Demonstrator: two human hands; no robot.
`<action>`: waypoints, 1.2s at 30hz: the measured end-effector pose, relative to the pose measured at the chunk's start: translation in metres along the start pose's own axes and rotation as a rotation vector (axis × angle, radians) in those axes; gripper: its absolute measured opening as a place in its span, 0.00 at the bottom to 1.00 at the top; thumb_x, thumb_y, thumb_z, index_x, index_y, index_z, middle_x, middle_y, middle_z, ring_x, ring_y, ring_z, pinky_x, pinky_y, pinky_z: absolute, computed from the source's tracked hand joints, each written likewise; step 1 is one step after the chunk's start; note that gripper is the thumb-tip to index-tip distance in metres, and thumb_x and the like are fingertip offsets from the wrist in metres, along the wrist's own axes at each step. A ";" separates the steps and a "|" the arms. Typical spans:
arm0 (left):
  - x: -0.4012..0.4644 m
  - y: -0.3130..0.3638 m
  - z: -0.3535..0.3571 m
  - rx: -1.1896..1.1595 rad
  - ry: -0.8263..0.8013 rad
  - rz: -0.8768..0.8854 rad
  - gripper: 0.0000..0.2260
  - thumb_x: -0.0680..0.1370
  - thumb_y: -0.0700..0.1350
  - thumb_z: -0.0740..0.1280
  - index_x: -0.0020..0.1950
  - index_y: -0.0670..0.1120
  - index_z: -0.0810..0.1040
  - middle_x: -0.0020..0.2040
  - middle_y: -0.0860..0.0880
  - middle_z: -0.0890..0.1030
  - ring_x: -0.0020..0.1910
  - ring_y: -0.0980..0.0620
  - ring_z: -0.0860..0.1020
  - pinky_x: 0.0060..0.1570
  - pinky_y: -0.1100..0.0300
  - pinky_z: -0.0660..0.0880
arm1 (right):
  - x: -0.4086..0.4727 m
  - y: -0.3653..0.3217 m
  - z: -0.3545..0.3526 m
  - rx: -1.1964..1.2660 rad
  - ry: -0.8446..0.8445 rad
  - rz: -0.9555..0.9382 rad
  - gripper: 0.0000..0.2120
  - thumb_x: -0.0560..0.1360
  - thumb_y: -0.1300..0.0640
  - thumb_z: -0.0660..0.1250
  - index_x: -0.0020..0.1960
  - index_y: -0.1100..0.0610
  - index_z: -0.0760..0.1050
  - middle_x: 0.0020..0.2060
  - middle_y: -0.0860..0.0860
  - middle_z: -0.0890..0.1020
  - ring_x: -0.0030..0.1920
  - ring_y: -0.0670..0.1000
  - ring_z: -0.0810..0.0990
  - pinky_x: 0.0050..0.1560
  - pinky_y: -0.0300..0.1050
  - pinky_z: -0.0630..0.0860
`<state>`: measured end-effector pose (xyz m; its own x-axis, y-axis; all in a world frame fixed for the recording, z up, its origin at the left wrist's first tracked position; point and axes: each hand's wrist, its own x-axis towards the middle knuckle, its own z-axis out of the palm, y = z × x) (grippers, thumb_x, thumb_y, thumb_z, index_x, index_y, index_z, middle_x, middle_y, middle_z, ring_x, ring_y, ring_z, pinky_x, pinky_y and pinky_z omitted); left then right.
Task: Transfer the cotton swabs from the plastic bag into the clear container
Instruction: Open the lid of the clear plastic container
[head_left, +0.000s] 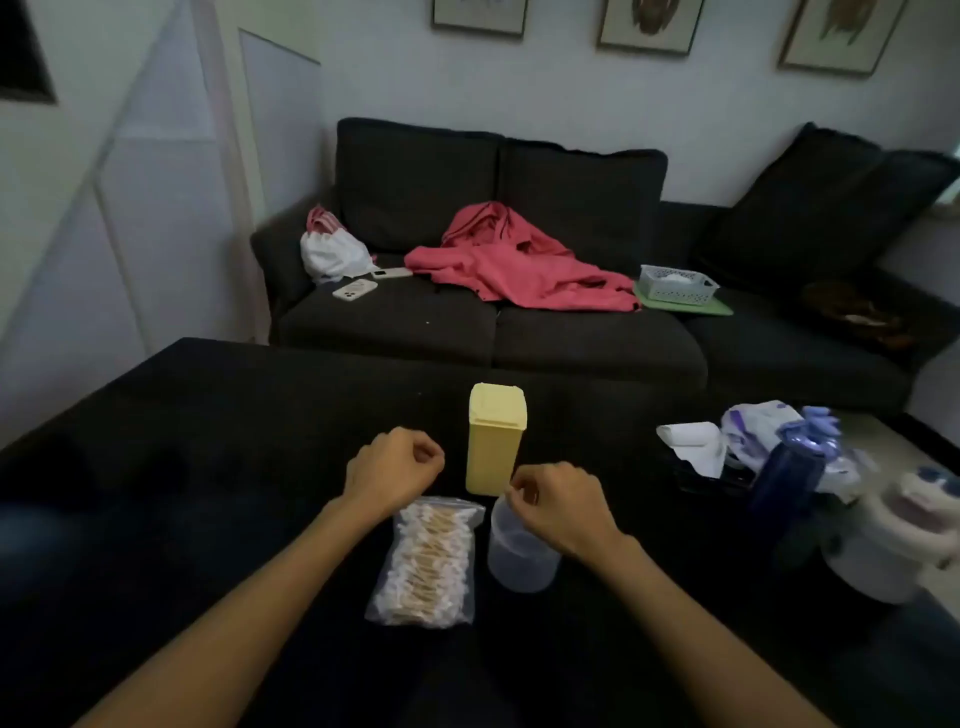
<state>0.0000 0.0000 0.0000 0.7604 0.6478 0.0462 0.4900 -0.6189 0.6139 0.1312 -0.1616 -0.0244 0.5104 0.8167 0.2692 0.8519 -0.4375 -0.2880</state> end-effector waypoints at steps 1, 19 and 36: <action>-0.006 0.000 0.002 -0.023 -0.030 -0.019 0.09 0.78 0.51 0.64 0.56 0.54 0.78 0.53 0.54 0.81 0.49 0.58 0.79 0.46 0.60 0.74 | -0.006 0.000 0.000 0.017 -0.002 0.029 0.11 0.77 0.47 0.61 0.48 0.51 0.79 0.40 0.46 0.82 0.39 0.43 0.79 0.42 0.41 0.79; -0.054 -0.039 0.068 -0.234 -0.145 -0.017 0.14 0.79 0.44 0.63 0.64 0.54 0.74 0.62 0.54 0.77 0.57 0.57 0.76 0.56 0.55 0.75 | -0.028 0.022 0.055 0.275 -0.194 0.387 0.47 0.67 0.30 0.63 0.76 0.47 0.45 0.76 0.53 0.48 0.75 0.59 0.53 0.72 0.60 0.56; -0.083 -0.021 0.086 -0.536 -0.293 0.181 0.41 0.63 0.59 0.74 0.72 0.58 0.61 0.65 0.62 0.68 0.63 0.64 0.68 0.63 0.61 0.69 | -0.075 -0.002 0.042 0.945 -0.298 0.509 0.45 0.62 0.25 0.62 0.73 0.46 0.58 0.69 0.52 0.66 0.61 0.51 0.73 0.53 0.46 0.73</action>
<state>-0.0367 -0.0796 -0.0847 0.9335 0.3582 0.0154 0.1187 -0.3495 0.9294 0.0859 -0.2064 -0.0826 0.6180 0.7368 -0.2744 0.0547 -0.3885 -0.9198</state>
